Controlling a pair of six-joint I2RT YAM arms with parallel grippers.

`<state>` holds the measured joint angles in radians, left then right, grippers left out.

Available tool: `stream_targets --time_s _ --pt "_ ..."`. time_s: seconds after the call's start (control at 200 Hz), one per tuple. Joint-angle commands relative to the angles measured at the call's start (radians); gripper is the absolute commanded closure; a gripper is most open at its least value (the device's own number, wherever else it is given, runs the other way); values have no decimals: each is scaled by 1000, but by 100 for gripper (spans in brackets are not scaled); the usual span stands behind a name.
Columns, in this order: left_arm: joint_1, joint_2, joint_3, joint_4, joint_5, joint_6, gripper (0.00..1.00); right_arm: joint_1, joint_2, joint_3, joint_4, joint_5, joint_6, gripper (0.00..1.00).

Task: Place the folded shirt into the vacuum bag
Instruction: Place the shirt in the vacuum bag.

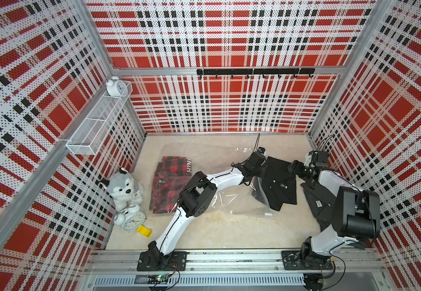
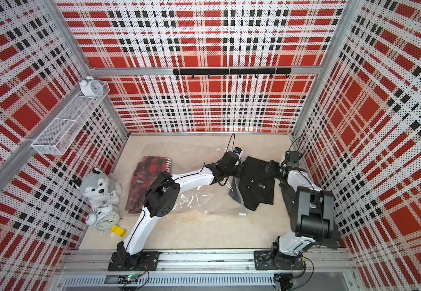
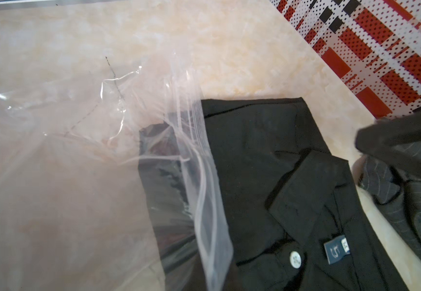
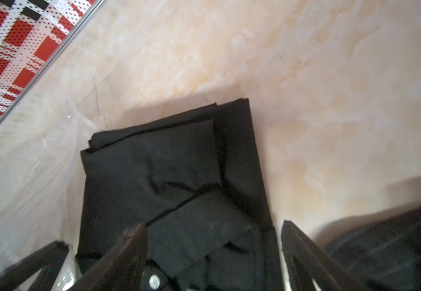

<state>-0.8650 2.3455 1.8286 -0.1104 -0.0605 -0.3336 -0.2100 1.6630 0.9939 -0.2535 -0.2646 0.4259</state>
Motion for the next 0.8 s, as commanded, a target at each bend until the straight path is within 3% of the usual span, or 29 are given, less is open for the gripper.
stream_targets --time_s 0.0,0.14,0.296,0.451,0.576,0.731,0.797 --pt "-4 9 43 -17 -3 19 100 -5 110 79 1 -35 -28 14" --pt "-2 0 44 -19 9 22 100 -6 224 139 -61 -34 -63 14" --pt "-2 -2 55 -18 33 22 100 -5 258 140 -38 -142 -67 17" --pt "-5 -3 65 -18 49 22 100 7 284 146 -37 -229 -77 26" --pt "-6 -8 69 -17 51 19 100 37 290 134 -22 -262 -84 41" --pt "-13 -18 62 -18 46 18 100 56 246 93 30 -285 -69 83" --pt "-16 -23 58 -18 45 14 100 57 205 74 51 -293 -65 91"
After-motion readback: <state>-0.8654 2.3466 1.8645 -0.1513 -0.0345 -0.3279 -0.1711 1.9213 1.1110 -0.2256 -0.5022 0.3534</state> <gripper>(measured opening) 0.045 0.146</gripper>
